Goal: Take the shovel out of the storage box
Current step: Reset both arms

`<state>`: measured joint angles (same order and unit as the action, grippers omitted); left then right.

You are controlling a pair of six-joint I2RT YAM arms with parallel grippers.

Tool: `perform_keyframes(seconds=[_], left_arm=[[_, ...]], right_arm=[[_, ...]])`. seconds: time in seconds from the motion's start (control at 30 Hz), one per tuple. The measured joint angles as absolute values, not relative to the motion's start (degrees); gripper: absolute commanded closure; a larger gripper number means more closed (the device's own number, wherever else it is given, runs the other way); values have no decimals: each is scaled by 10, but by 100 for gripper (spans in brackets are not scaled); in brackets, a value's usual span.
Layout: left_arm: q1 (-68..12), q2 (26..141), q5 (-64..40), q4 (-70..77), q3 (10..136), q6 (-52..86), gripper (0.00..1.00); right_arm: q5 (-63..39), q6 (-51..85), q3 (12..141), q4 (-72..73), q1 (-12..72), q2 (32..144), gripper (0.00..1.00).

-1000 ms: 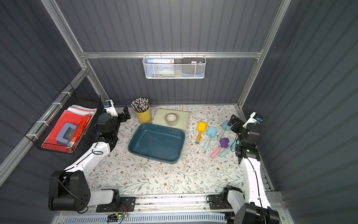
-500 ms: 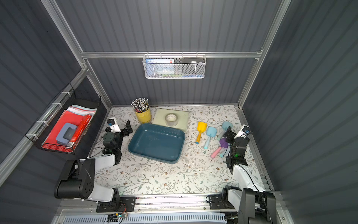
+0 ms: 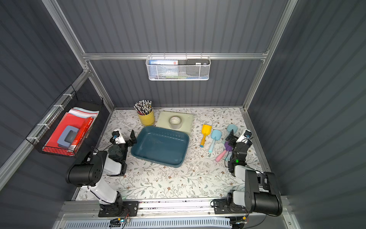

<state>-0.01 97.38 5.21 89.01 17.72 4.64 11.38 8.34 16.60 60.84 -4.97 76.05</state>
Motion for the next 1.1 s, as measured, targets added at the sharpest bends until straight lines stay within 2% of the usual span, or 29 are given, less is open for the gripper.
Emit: perform_keyframes(seconds=[0.37,0.53,0.67,0.93,1.1], left_arm=[[0,974,49,901,179,46,1],[0,974,49,901,179,46,1],[0,974,49,901,179,46,1],[0,974,49,901,179,46,1],[0,974,49,901,179,46,1]], right_arm=[[98,57,183,568,-48,741,1],[105,75,128,602,-32,717,1],[121,84,83,619,-30,747,1],[125,51,107,729,24,883,1],[136,42,115,722,29,879,1]])
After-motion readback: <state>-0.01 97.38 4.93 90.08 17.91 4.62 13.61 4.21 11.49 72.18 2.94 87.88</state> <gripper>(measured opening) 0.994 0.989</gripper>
